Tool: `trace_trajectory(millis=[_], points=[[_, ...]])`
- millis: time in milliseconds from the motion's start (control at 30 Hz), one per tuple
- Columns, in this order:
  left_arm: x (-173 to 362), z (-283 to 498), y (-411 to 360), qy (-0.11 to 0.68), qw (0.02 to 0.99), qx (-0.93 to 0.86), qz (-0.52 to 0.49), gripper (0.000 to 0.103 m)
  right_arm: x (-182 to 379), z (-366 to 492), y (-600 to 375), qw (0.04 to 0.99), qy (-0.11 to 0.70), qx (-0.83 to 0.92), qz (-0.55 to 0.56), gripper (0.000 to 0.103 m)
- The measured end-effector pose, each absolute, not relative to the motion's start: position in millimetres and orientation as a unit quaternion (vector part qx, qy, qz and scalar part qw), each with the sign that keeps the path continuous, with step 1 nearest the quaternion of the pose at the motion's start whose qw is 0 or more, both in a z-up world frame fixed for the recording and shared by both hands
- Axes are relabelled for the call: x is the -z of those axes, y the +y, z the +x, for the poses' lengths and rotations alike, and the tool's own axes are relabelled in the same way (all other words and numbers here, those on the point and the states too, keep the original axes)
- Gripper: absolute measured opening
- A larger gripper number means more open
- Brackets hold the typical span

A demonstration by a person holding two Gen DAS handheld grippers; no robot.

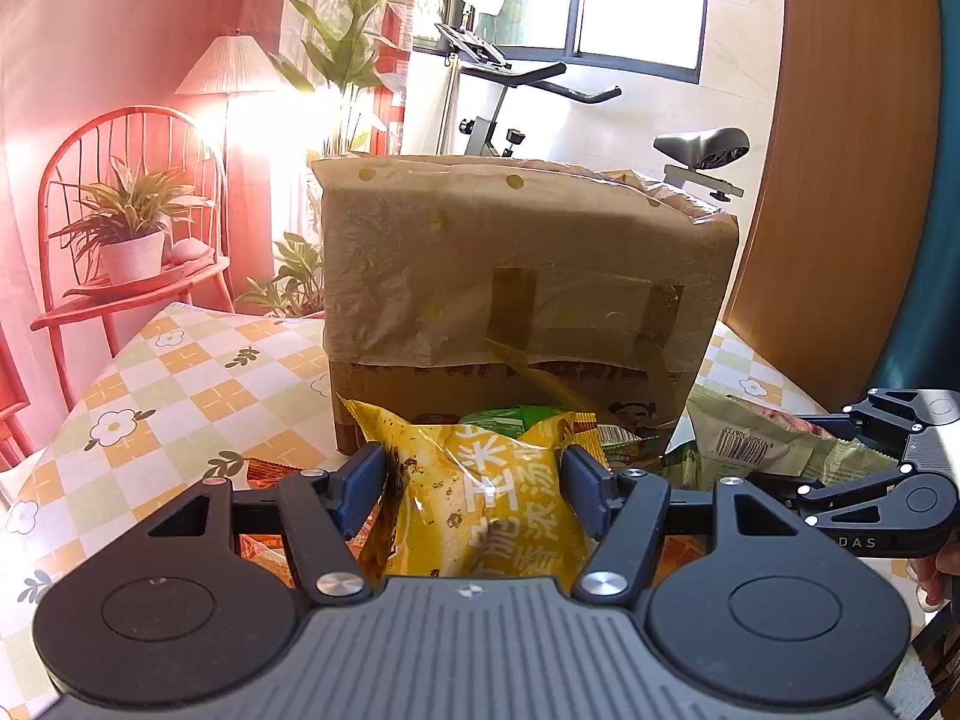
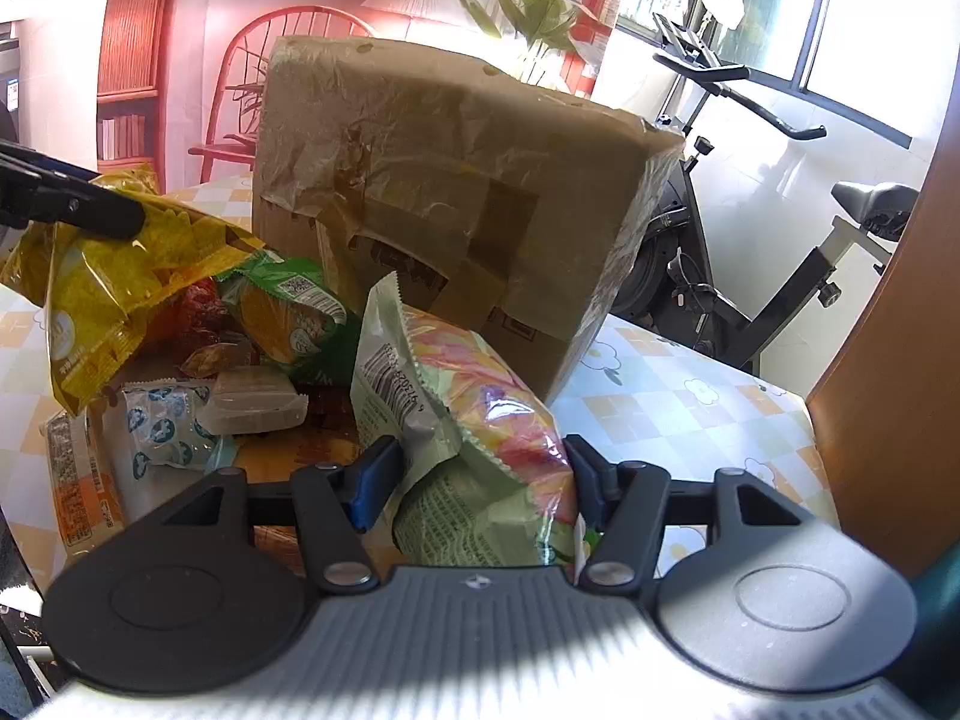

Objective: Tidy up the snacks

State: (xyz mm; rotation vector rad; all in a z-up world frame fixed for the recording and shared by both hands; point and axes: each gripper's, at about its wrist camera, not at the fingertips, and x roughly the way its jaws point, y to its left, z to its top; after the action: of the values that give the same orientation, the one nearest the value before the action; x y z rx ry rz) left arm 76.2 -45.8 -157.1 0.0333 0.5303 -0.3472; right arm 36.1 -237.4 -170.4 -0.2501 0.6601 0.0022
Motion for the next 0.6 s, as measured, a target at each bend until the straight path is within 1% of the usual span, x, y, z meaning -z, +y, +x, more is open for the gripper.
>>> trace_trajectory(millis=[233,400,600], points=[[155.3,74.7,-44.0,0.259,0.952,0.164,0.01,0.067,180.0,46.1,-242.6,0.935,0.337,0.002,-0.108,0.069],[155.3,73.7,-46.2,0.258,0.952,0.163,0.007,0.067,181.9,49.1,-241.7,0.933,0.341,0.001,-0.115,0.069],[148.5,69.6,-44.7,0.251,0.954,0.162,0.01,0.067,172.0,42.0,-243.8,0.935,0.336,-0.012,-0.11,0.061]])
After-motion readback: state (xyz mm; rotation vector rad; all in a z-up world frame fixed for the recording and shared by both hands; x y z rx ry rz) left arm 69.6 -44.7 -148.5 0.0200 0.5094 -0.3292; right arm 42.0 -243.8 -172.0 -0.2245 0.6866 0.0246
